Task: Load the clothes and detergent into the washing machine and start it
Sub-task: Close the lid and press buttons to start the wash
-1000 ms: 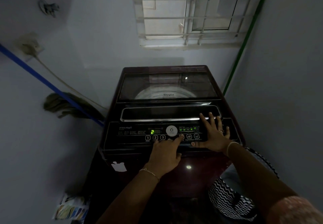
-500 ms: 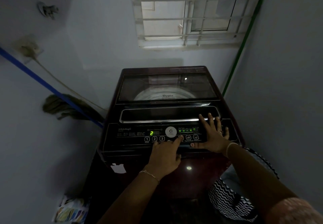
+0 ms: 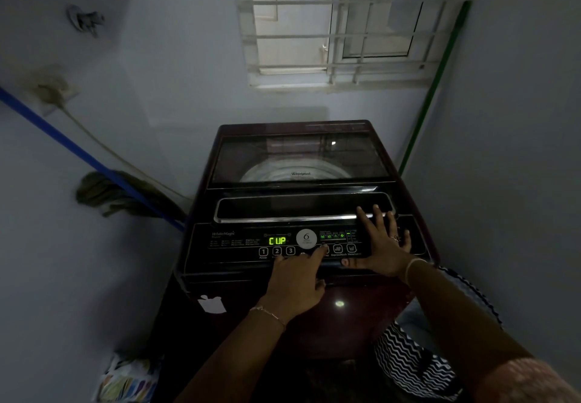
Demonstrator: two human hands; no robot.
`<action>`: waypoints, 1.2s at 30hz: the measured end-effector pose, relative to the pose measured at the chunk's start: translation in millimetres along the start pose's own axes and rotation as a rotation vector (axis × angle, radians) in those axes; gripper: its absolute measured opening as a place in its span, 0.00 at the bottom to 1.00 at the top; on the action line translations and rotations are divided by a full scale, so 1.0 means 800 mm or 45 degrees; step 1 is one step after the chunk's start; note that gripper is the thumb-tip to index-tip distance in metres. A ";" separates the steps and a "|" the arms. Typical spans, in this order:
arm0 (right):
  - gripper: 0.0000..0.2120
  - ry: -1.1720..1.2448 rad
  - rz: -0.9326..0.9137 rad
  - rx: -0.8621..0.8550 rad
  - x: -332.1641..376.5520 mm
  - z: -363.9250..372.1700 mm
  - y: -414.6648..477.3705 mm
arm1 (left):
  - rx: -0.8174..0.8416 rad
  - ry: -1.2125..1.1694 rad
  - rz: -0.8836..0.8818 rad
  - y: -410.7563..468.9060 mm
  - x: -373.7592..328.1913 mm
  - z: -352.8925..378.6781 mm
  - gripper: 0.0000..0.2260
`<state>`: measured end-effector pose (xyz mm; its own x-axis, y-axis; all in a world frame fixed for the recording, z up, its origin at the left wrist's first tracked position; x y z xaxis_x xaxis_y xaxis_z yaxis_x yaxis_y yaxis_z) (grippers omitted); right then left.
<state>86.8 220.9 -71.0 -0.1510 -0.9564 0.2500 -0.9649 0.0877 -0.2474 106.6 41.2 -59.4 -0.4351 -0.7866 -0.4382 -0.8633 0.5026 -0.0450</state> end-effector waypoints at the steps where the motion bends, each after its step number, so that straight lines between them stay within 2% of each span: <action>1: 0.58 0.002 0.000 0.001 0.000 0.000 0.000 | 0.003 0.000 0.001 0.000 0.000 0.000 0.31; 36: 0.58 -0.006 -0.004 -0.027 -0.002 0.001 0.002 | -0.002 -0.024 0.030 0.000 0.001 -0.002 0.34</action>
<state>85.9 222.0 -72.4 -0.1470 -0.9580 0.2462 -0.9697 0.0906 -0.2267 106.2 40.0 -58.0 -0.4503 -0.7678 -0.4557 -0.8535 0.5200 -0.0329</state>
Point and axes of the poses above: each hand's wrist, its own y-axis towards the middle knuckle, its own z-axis out of the palm, x = y × z, the point moved 9 cm from there along y, towards the middle knuckle, and after that the axes turned 10 degrees about -y, right-handed, at the moved point
